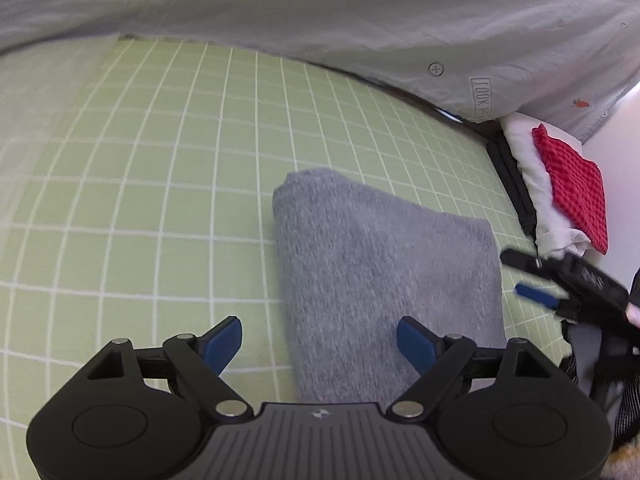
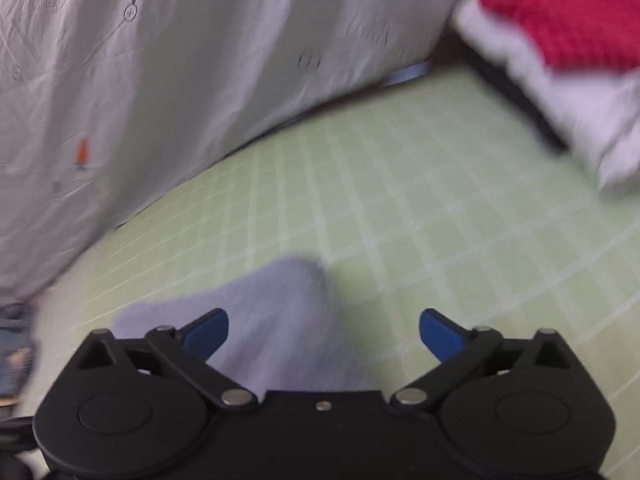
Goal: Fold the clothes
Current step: 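Grasp the folded sweatpants bundle with both grippers from opposite sides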
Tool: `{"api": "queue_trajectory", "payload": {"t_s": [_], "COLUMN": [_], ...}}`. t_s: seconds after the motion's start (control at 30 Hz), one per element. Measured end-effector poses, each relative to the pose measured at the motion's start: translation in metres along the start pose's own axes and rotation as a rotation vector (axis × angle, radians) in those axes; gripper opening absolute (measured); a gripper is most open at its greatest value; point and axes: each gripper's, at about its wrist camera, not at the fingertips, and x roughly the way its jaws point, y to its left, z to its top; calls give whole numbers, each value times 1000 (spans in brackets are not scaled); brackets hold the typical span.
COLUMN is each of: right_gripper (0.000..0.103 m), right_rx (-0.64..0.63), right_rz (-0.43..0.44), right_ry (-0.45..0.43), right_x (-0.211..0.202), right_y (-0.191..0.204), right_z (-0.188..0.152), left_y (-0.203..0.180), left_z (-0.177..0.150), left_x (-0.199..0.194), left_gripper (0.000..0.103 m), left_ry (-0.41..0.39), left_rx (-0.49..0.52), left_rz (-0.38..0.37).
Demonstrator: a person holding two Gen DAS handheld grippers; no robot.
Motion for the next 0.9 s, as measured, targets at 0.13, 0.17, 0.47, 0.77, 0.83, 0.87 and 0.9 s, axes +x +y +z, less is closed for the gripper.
{"api": "queue_trajectory", "payload": {"t_s": [0.13, 0.17, 0.47, 0.77, 0.83, 0.87, 0.9], "right_gripper": [103, 103, 103, 103, 103, 103, 103], "right_rx": [29, 36, -45, -115, -111, -109, -107], "right_rz": [23, 29, 5, -60, -47, -44, -46], "right_ry": [32, 40, 88, 113, 129, 131, 130], "right_x": [-2, -2, 7, 13, 14, 14, 14], "right_y": [-6, -7, 9, 28, 34, 37, 39], "right_z": [-15, -19, -19, -24, -24, -25, -26], "left_y": [4, 4, 9, 16, 13, 11, 10], "left_z": [-3, -4, -4, -8, -11, -12, -12], "left_x": [11, 13, 10, 22, 26, 28, 29], "left_gripper": [86, 86, 87, 93, 94, 97, 98], "left_ry": [29, 31, 31, 55, 62, 62, 59], "left_rx": [-31, -36, -86, -151, -142, -137, -133], "left_rz": [-24, -27, -154, -248, -273, -286, -297]}}
